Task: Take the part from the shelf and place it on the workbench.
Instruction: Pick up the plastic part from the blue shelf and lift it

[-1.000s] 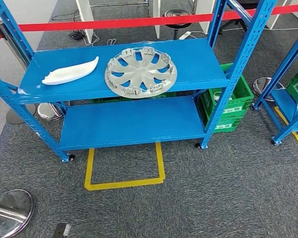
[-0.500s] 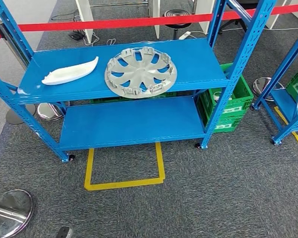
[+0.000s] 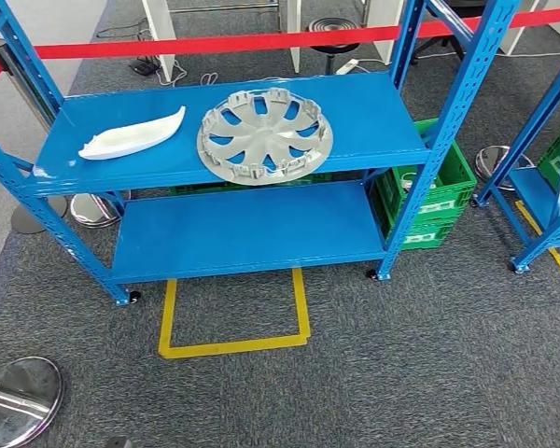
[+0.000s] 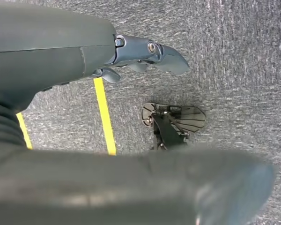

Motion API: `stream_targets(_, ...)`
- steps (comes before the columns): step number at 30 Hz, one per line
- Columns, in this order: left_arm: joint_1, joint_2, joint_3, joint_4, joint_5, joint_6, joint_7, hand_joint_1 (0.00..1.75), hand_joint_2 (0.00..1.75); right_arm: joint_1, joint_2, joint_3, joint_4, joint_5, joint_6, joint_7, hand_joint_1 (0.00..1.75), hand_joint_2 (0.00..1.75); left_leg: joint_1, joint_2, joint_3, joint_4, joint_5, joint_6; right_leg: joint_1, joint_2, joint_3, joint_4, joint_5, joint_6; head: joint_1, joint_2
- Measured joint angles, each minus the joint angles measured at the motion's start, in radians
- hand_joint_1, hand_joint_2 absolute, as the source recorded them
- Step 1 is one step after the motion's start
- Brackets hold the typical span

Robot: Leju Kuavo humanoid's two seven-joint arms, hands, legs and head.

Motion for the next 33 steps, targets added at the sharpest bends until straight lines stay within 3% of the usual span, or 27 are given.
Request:
stream_targets(2,0.000,0.001,-0.004,0.003,0.000,0.000,0.000,0.00,1.75,-0.001,0.001,0.000,0.004,0.000,0.000,0.000,0.00,0.87,0.000,0.000,0.000,0.000,0.000,0.000,0.000,0.000,0.000,0.000,0.000,0.000,0.000,0.000)
stream_targets(4,-0.001,0.002,-0.004,0.004,0.000,0.000,0.000,0.00,1.75,-0.001,0.001,-0.001,0.005,0.000,0.000,0.000,0.00,1.75,0.000,0.000,0.000,0.000,0.000,0.000,0.000,0.000,0.000,0.000,0.000,0.000,0.000,0.000)
stream_targets(5,-0.001,0.001,-0.001,0.003,-0.001,-0.001,0.000,0.00,1.75,0.001,0.001,-0.001,-0.001,0.000,0.000,0.000,0.00,1.75,0.000,0.000,0.000,0.000,0.000,0.000,0.000,0.000,0.000,0.000,0.000,0.000,0.000,0.000)
stream_targets(6,-0.001,-0.001,0.007,0.000,-0.004,-0.003,-0.001,0.00,1.31,0.005,0.001,-0.002,-0.011,0.000,0.000,0.000,0.00,1.75,0.000,0.000,0.000,0.000,0.000,0.000,0.000,0.000,0.000,0.000,0.000,0.000,0.000,0.000)
stream_targets(9,-0.002,-0.013,0.043,-0.015,-0.023,-0.021,-0.010,0.00,0.00,0.018,0.001,-0.005,-0.060,-0.004,-0.004,-0.003,0.00,0.44,0.000,0.000,0.000,0.000,0.000,0.000,0.000,0.000,0.000,0.000,0.000,0.000,0.000,0.000)
stream_targets(10,-0.002,-0.018,0.058,-0.023,-0.031,-0.030,-0.015,0.00,0.00,0.023,0.001,-0.006,-0.078,-0.007,-0.006,-0.005,0.00,0.44,0.000,0.000,0.000,0.000,0.000,0.000,0.000,0.000,0.000,0.000,0.000,0.000,0.000,0.000)
stream_targets(13,-0.004,-0.029,0.094,-0.041,-0.050,-0.048,-0.025,0.00,0.00,0.032,0.001,-0.006,-0.122,-0.013,-0.010,-0.010,0.00,1.75,0.000,0.000,0.000,0.000,0.000,0.000,0.000,0.000,0.000,0.000,0.000,0.000,0.000,0.000)
stream_targets(18,-0.003,-0.049,0.159,-0.081,-0.076,-0.073,-0.040,0.00,0.00,0.061,0.001,-0.006,-0.218,-0.021,-0.022,-0.020,0.00,1.75,0.000,0.000,0.000,0.000,0.001,0.001,0.000,0.000,0.000,0.000,0.000,0.000,0.000,0.000)
stream_targets(22,-0.004,-0.072,0.225,-0.123,-0.108,-0.102,-0.057,0.00,0.00,0.082,0.000,-0.006,-0.315,-0.029,-0.037,-0.032,0.00,0.00,0.000,0.000,0.001,0.000,0.001,0.001,0.000,0.000,0.001,0.000,0.000,0.000,0.000,0.000)
stream_targets(23,-0.004,-0.077,0.242,-0.135,-0.116,-0.109,-0.062,0.00,0.00,0.088,0.000,-0.006,-0.341,-0.032,-0.041,-0.035,0.00,0.00,0.000,0.000,0.001,0.000,0.001,0.001,0.000,0.000,0.001,0.000,0.000,0.000,0.000,0.000)
stream_targets(27,-0.004,-0.102,0.318,-0.184,-0.150,-0.138,-0.080,0.00,0.00,0.116,-0.003,-0.006,-0.452,-0.041,-0.060,-0.047,0.00,1.75,0.000,0.000,0.001,0.000,0.001,0.001,0.000,0.000,0.001,0.000,0.000,0.000,0.000,0.000)
stream_targets(33,0.000,-0.136,0.419,-0.256,-0.195,-0.175,-0.102,0.00,0.00,0.150,-0.019,-0.005,-0.628,-0.007,-0.106,-0.072,0.00,1.75,0.000,0.000,0.000,0.000,0.001,0.001,0.000,0.000,0.001,0.000,0.000,0.000,0.000,0.000)
